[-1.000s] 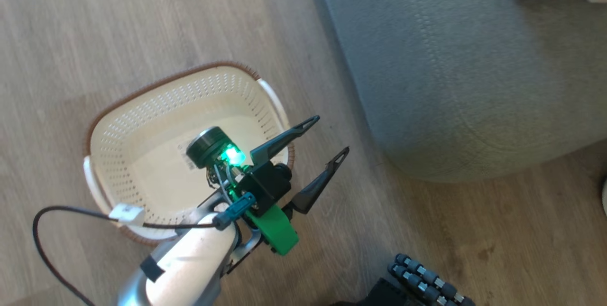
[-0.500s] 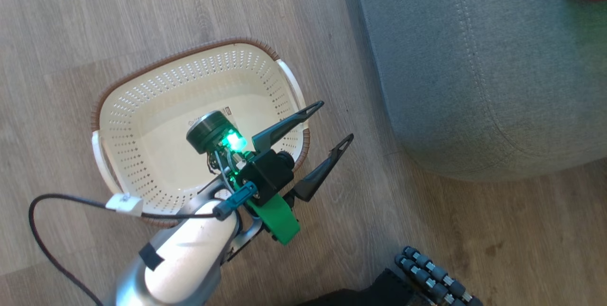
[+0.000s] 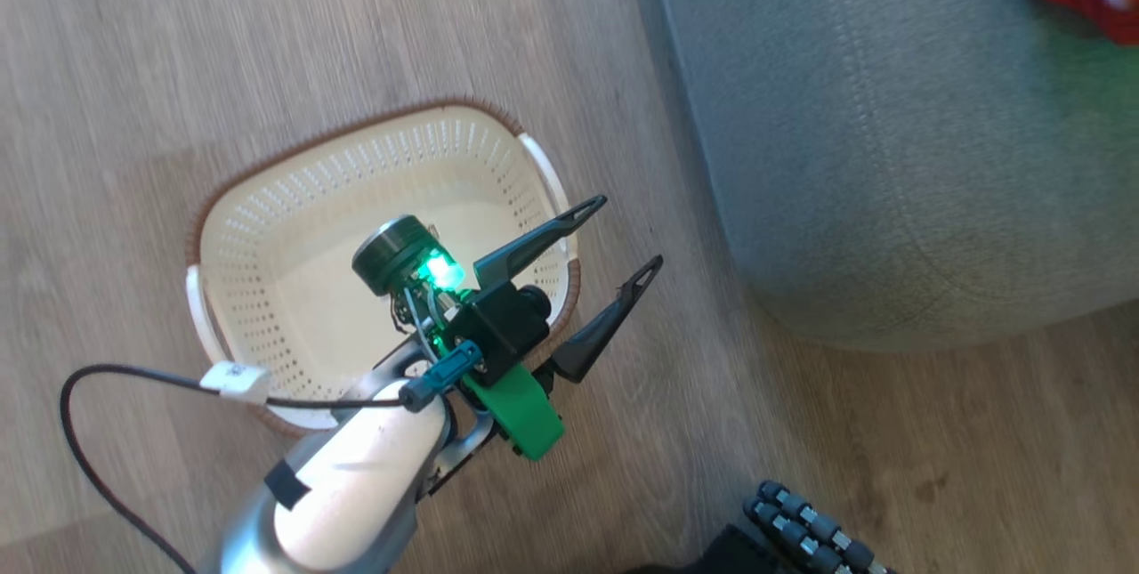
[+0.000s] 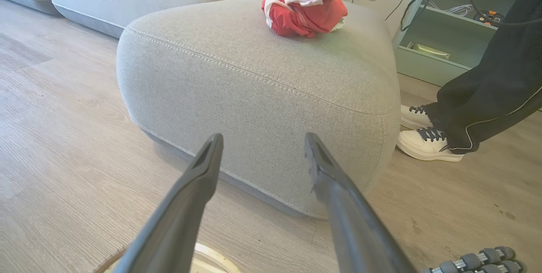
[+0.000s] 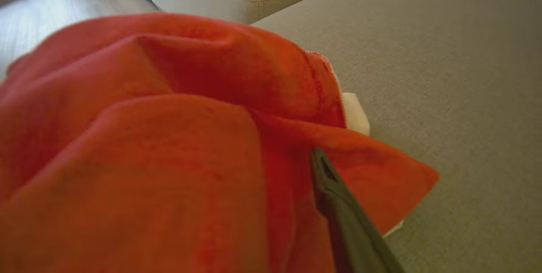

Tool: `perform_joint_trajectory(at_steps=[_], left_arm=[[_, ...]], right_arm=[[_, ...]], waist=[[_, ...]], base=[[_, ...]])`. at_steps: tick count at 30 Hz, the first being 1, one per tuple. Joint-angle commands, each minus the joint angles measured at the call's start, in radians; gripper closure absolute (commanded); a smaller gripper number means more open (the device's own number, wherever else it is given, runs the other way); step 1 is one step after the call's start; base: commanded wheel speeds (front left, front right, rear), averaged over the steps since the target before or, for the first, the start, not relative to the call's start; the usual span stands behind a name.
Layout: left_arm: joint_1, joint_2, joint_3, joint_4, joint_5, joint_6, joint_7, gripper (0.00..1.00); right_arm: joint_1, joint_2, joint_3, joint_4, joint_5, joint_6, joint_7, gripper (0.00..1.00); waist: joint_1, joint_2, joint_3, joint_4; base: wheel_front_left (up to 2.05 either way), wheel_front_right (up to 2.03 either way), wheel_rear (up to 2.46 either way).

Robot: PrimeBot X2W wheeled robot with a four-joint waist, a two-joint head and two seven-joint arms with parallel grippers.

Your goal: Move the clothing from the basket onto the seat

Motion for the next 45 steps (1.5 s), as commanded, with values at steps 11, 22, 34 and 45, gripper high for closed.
perform_joint_trajectory(at_steps=[11,22,34,45], left_arm=[[0.070,-0.055,0.045,-0.010,-0.014,-0.001,-0.005,0.00],[0.154,-0.098,0.110,0.001,-0.017,-0.001,-0.005,0.00],[0.244,-0.129,0.175,-0.002,-0.006,-0.001,-0.005,0.00],[0.318,-0.139,0.255,-0.029,-0.003,0.011,-0.005,0.00]], right_arm=[[0.049,-0.058,0.108,-0.013,-0.023,0.000,0.174,0.00],[0.159,-0.107,0.185,-0.132,0.059,0.000,0.272,0.00],[0.357,-0.157,0.241,-0.389,0.224,0.000,0.249,0.00],[0.650,-0.161,0.272,-0.830,0.452,0.000,0.138,0.00]], waist=[[0.0000,0.0000,-0.163,-0.010],[0.0000,0.0000,-0.318,0.008],[0.0000,0.0000,-0.464,0.047],[0.0000,0.0000,-0.560,0.135]], base=[[0.00,0.00,0.00],[0.00,0.00,0.00],[0.00,0.00,0.00],[0.00,0.00,0.00]])
